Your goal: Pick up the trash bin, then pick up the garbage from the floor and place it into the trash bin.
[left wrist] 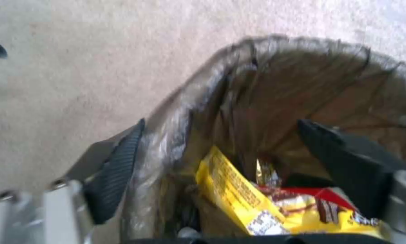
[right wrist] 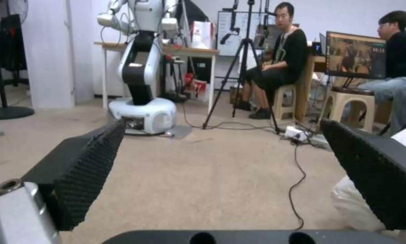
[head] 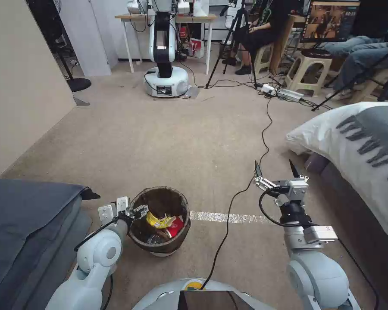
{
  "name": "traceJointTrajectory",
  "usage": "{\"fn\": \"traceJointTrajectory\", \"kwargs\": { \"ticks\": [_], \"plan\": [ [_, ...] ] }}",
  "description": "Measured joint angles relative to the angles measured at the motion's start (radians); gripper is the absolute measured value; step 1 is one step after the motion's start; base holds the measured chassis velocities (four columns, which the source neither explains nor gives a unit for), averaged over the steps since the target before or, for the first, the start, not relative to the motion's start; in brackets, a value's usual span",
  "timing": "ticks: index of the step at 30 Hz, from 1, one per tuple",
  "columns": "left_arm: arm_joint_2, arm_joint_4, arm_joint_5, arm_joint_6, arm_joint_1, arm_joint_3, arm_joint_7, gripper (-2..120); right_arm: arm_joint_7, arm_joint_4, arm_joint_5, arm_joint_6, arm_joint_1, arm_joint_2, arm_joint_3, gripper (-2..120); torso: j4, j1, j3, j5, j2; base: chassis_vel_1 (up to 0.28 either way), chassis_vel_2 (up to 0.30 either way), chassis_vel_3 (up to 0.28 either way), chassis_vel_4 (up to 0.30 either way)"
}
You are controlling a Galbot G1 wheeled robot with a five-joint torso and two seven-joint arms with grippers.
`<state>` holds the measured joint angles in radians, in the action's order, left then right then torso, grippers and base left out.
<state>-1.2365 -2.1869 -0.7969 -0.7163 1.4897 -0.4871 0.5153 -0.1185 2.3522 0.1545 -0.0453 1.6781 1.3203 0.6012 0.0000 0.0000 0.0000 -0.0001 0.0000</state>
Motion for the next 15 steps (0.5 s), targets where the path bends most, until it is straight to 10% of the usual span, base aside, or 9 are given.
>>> {"fn": "traceJointTrajectory", "kwargs": {
  "ticks": [15],
  "plan": [
    [0.001, -0.015, 0.167, 0.088, 0.027, -0.02, -0.109, 100, -0.003, 0.001, 0.015, 0.008, -0.001, -0.005, -0.002, 100, 0.0, 0.0, 0.0, 0.0, 0.0, 0.0, 0.0, 0.0, 0.0]
  ]
}}
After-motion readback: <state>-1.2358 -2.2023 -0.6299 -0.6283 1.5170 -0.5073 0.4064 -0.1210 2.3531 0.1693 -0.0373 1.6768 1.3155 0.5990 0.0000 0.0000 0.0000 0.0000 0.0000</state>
